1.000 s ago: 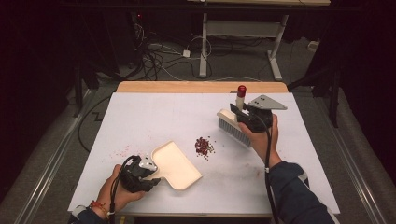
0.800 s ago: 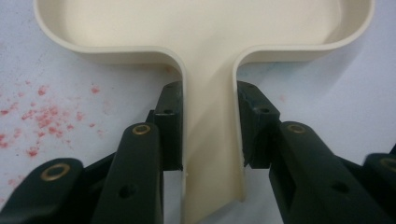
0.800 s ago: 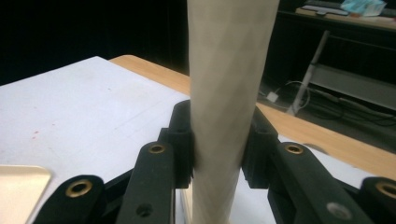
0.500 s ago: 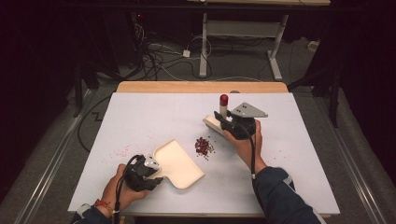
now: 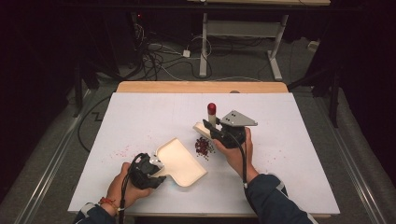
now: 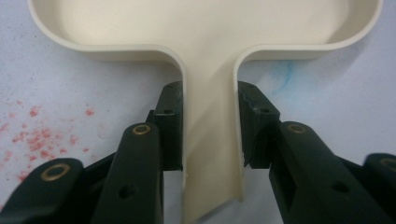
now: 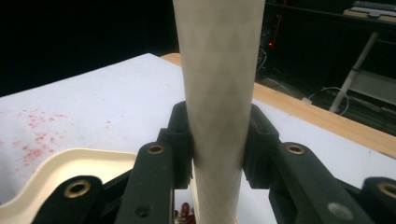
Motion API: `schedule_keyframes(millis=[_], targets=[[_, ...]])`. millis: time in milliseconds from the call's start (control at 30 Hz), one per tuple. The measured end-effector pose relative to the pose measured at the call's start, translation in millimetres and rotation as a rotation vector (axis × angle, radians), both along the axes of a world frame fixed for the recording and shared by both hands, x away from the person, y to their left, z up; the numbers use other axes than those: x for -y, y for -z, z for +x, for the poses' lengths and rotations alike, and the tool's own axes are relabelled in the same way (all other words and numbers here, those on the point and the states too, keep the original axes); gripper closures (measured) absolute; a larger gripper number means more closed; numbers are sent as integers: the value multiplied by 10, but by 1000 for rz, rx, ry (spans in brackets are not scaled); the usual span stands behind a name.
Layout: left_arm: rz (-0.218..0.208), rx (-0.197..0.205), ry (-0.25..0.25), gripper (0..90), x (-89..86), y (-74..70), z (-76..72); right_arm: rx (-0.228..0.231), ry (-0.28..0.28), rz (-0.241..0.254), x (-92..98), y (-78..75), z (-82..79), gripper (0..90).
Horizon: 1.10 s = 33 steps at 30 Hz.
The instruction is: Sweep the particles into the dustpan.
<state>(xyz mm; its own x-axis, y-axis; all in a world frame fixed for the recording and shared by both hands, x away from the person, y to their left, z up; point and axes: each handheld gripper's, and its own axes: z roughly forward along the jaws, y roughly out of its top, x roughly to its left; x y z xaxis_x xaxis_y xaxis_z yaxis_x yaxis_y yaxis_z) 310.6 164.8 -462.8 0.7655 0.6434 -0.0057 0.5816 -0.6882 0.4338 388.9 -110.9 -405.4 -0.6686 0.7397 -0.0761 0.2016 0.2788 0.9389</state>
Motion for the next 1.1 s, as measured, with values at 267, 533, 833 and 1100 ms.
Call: schedule_keyframes(millis=[267, 533, 833, 1100], targets=[[4, -11, -6, 641, 101, 1, 65, -5, -16, 16, -113, -21, -118, 694], [19, -7, -13, 641, 274, -9, 128, -10, -19, 9, -255, -24, -289, 694], [11, -24, -13, 640, 277, 3, 164, -14, -39, 33, -318, -53, -429, 697], [5, -24, -7, 639, 254, 10, 172, 0, -45, 8, -385, -70, -486, 698]])
